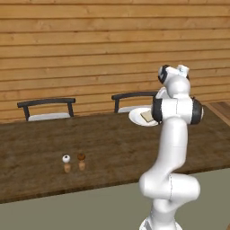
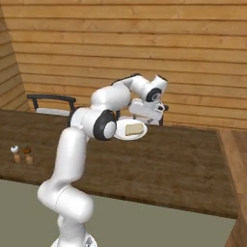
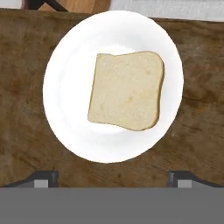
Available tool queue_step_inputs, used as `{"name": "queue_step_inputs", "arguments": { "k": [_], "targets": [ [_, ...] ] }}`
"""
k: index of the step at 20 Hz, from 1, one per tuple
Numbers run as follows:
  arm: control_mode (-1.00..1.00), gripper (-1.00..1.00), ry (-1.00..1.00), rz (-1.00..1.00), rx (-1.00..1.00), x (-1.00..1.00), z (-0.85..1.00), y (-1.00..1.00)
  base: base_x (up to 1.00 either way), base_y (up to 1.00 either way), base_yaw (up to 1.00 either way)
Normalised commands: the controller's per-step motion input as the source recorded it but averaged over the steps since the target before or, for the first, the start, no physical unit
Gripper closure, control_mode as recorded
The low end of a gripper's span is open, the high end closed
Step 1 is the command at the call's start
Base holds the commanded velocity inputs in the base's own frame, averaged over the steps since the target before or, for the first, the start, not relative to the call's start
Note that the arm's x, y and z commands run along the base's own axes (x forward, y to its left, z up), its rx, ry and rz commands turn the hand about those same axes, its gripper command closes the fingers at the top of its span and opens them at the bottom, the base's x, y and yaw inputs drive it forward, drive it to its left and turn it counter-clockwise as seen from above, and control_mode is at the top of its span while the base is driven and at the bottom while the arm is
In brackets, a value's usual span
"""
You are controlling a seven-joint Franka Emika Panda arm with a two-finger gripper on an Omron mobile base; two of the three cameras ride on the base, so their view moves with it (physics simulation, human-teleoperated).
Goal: Start the toaster. Once the lever pops up, take the bread to the plate on the dining counter.
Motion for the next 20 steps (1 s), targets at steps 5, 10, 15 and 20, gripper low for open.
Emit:
{"name": "queue_step_inputs", "arguments": {
  "k": [5,10,15,20],
  "targets": [
    [-1.00,-1.00,-0.11,0.00,-0.09,-0.98,0.47,0.01,0.00,0.00,0.00],
    [-1.00,-1.00,-0.12,0.00,-0.12,-1.00,0.08,0.26,0.00,0.00,0.00],
    [-1.00,-1.00,-0.19,0.00,-0.20,-1.00,0.00,0.53,0.00,0.00,0.00],
    [-1.00,-1.00,-0.02,0.00,-0.13,-1.00,0.00,0.61,0.00,0.00,0.00]
  ]
}}
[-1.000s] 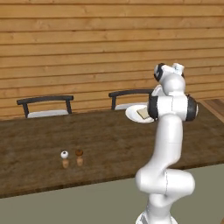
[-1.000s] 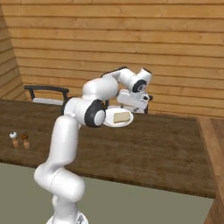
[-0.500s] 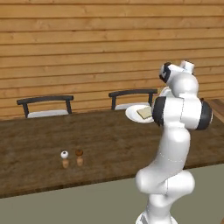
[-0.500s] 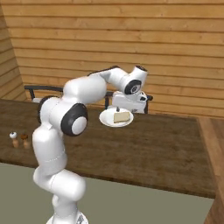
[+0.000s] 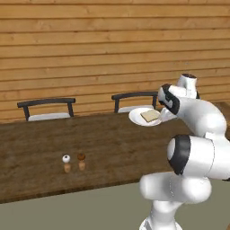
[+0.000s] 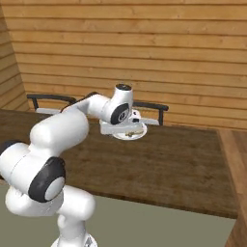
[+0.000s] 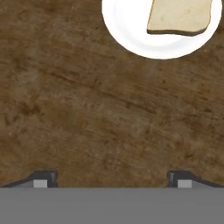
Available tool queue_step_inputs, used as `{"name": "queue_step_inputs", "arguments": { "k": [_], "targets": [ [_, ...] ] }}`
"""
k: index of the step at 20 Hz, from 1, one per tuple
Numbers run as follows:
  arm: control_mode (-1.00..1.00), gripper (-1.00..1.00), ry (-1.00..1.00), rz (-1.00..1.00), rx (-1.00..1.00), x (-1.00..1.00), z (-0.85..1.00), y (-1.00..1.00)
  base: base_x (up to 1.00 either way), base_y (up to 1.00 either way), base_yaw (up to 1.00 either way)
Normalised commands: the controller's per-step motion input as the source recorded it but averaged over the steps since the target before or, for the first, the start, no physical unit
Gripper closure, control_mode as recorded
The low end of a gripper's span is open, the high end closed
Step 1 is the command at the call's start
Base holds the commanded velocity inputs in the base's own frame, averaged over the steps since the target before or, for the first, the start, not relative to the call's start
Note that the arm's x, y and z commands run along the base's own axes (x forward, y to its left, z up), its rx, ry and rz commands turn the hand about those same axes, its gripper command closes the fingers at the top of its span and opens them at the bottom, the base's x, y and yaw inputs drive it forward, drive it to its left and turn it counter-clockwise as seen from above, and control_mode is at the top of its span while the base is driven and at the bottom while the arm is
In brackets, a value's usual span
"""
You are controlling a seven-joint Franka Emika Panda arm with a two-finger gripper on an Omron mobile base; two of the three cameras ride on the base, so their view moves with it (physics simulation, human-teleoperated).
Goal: Start the toaster. Once the lever pops up, take the bread to the plate on the dining counter.
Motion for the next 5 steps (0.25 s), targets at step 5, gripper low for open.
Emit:
{"name": "queue_step_inputs", "arguments": {
  "k": [5],
  "targets": [
    [-1.00,-1.00,-0.03,-0.03,0.00,-1.00,0.01,0.47,0.00,0.00,0.00]
  ]
}}
